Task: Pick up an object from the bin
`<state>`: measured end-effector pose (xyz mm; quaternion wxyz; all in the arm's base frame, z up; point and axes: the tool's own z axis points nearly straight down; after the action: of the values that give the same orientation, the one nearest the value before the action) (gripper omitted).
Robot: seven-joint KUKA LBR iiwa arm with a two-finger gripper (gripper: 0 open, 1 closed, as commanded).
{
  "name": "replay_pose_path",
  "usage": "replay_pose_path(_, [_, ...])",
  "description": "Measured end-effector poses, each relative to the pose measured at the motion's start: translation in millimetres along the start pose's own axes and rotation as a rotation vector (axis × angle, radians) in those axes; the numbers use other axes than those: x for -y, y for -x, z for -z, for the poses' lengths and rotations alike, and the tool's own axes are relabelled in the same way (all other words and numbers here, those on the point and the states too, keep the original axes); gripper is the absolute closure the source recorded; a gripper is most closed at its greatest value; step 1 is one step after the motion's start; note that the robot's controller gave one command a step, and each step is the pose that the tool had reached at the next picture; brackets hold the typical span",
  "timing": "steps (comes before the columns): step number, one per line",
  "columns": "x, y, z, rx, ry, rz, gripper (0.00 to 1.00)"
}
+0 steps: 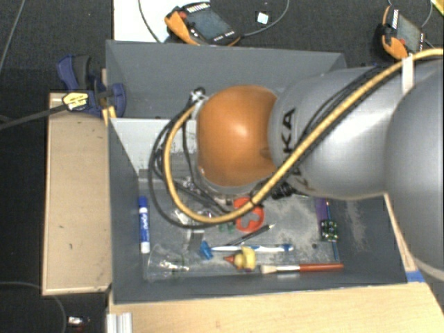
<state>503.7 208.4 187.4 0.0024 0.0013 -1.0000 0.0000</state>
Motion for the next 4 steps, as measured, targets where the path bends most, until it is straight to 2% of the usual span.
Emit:
replay_pose_path(1, [0.9,2.1,3.4,0.007,0.001,-0.006,0.00])
replay_pose_path(2, [-20.7,-24.7,-117.0,0.012,0.003,0.020,0.00])
replay_pose_path(3, [-12.2,-23.0,-37.8,0.022,0.008,-0.122,0.00])
replay_pose_path(4, [-19.9,-25.7,-113.1,0.008,0.003,0.013,0.00])
